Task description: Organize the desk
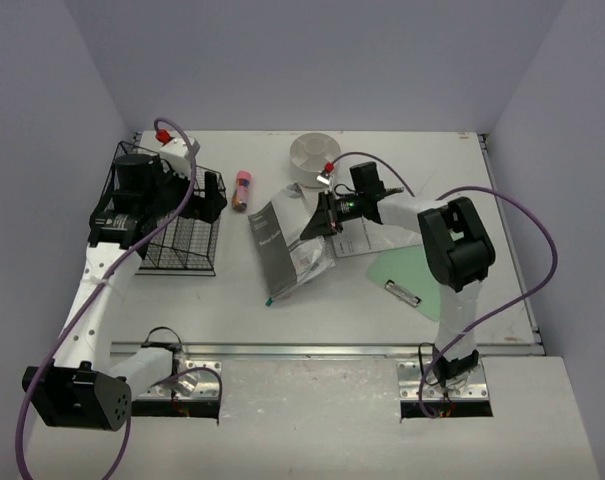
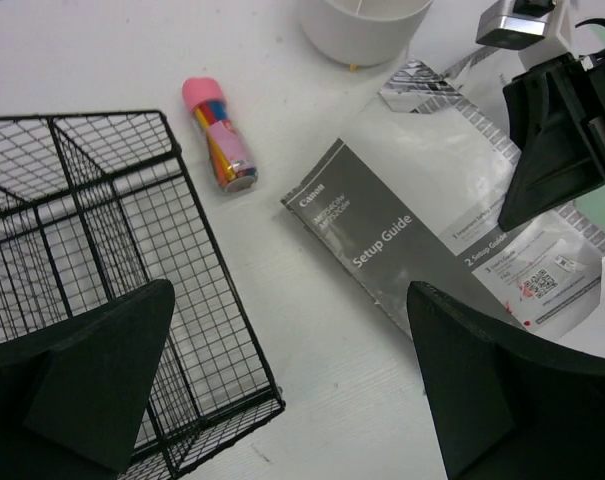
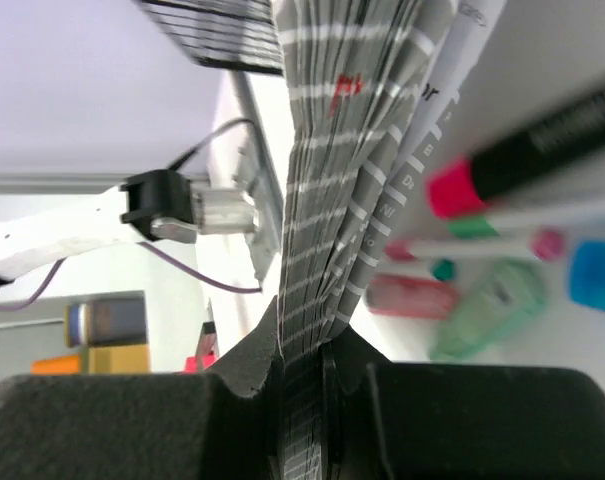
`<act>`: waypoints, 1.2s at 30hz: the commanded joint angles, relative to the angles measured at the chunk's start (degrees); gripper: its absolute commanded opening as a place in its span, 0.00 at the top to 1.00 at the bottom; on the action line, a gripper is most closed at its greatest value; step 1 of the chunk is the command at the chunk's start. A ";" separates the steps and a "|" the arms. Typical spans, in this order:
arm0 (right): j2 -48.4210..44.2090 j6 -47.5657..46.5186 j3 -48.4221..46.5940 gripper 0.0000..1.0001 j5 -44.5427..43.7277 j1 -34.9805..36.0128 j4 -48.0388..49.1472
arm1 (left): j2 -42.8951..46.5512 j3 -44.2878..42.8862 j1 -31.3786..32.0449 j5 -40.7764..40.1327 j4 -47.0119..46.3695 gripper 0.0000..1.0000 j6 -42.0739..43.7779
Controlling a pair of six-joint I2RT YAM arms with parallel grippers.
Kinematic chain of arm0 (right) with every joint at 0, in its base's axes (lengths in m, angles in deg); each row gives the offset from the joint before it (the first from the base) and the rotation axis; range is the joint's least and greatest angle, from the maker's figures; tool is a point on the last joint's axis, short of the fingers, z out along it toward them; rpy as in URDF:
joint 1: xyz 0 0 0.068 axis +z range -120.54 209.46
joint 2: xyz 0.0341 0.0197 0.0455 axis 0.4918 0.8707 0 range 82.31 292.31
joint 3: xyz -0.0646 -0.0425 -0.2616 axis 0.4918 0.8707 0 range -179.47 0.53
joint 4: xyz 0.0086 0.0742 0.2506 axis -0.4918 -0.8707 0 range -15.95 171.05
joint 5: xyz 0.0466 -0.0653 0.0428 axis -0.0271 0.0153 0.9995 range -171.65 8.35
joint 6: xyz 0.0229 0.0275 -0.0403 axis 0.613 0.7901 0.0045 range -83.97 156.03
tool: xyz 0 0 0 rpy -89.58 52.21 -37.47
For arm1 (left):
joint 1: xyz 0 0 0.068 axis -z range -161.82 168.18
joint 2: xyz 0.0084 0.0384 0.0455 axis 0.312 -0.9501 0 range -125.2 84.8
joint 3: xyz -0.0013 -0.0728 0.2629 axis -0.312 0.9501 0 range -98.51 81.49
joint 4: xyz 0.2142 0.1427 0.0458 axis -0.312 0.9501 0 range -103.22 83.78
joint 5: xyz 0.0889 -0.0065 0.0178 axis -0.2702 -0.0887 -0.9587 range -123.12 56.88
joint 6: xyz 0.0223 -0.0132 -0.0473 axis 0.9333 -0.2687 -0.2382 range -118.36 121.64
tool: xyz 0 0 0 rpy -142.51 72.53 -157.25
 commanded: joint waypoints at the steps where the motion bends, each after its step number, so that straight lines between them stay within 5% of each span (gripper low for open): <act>1: -9.23 6.72 -1.06 1.00 10.88 0.27 18.76 | 0.06 -5.56 0.74 9.41 -1.93 0.00 -4.86; 8: -16.07 12.09 -0.11 1.00 15.94 0.27 31.16 | 2.51 -2.48 0.65 17.54 -8.89 0.00 -11.33; 12: -21.02 7.57 1.09 1.00 17.90 0.27 30.00 | 4.90 -0.14 0.48 20.14 -15.55 0.00 -16.66; 16: -24.96 -6.76 -1.80 1.00 20.96 0.27 15.81 | 6.36 0.43 0.48 24.52 -21.20 0.00 -18.54; 21: -27.11 -44.00 -9.93 1.00 19.22 1.15 -21.26 | 5.25 -0.98 0.48 33.59 -20.83 0.00 -14.87; 23: -27.72 -49.64 -10.97 1.00 18.26 1.76 -29.88 | 4.64 -1.33 0.56 36.55 -19.45 0.00 -12.78; 36: -27.55 -64.36 -15.90 1.00 11.22 7.12 -42.72 | -0.72 -7.74 1.88 45.54 1.66 0.03 4.08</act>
